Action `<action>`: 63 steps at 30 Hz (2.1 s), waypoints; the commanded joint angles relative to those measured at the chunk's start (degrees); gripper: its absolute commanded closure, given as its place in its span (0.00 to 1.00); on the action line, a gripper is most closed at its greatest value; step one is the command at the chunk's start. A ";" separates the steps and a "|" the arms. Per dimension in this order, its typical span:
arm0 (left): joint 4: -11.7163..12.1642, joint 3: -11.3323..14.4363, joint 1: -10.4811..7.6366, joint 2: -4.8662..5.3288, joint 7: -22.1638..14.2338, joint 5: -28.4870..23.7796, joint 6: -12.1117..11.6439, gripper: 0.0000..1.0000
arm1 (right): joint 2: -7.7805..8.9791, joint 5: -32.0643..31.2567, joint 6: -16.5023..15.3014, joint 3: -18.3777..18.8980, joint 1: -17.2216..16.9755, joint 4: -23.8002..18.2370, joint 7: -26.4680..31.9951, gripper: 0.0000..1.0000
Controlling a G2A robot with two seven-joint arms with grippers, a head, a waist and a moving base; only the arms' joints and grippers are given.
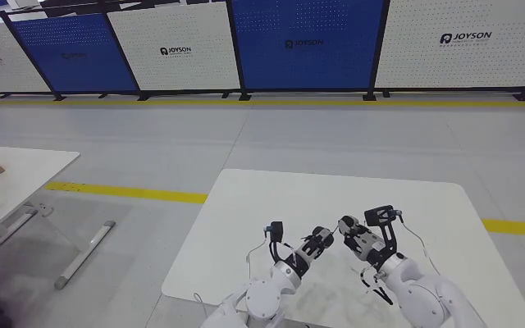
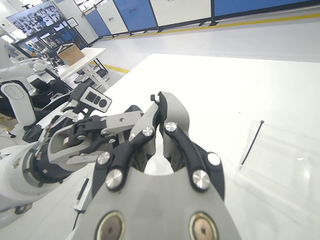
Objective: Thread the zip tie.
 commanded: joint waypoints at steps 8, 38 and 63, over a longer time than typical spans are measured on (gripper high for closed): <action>0.64 0.27 -0.49 -0.10 0.32 0.47 0.38 0.87 | 0.11 -0.21 0.44 0.22 0.01 -0.06 -0.18 1.00; 0.77 -0.35 0.09 0.07 1.19 2.54 -0.83 0.96 | 0.33 -0.20 2.35 0.73 -0.31 -0.14 -0.97 1.00; 0.76 -0.67 -0.22 -0.40 3.73 -0.32 0.33 1.00 | 0.65 1.49 2.06 1.92 -1.12 -0.57 -1.05 0.00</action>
